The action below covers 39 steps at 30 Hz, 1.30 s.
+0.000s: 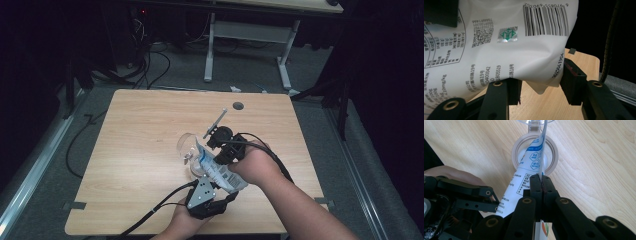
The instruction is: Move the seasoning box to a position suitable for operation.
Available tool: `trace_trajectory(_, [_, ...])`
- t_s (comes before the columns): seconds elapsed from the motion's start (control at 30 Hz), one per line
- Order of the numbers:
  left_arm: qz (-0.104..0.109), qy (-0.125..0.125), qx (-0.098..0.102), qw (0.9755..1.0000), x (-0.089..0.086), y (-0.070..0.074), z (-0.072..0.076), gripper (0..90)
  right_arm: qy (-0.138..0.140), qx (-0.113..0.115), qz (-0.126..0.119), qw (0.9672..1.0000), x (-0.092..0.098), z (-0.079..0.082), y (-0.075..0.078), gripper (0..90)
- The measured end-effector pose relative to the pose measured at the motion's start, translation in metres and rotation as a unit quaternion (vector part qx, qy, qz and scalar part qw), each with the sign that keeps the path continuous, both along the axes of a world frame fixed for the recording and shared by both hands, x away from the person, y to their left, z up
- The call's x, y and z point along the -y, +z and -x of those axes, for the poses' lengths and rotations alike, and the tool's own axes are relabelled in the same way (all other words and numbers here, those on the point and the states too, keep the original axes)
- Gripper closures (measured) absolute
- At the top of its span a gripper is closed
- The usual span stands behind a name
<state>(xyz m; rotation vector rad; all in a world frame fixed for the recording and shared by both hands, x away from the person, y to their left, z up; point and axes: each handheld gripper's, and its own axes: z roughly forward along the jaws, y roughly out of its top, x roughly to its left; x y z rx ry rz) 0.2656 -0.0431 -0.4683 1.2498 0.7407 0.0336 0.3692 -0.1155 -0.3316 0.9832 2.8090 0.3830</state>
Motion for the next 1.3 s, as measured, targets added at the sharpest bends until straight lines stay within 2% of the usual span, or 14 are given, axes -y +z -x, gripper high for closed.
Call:
trace_trajectory(0.23, [0.006,0.002,0.000,1.0000,0.0017,0.0025,-0.0019,55.9,-0.001,0.003,0.000,1.0000,0.0009,-0.0009,0.0025,90.0])
trace_trajectory(1.3, [0.005,0.001,0.000,1.0000,0.0014,0.0023,-0.0066,56.6,-0.006,0.004,-0.009,0.9999,0.0050,-0.0069,0.0008,89.9])
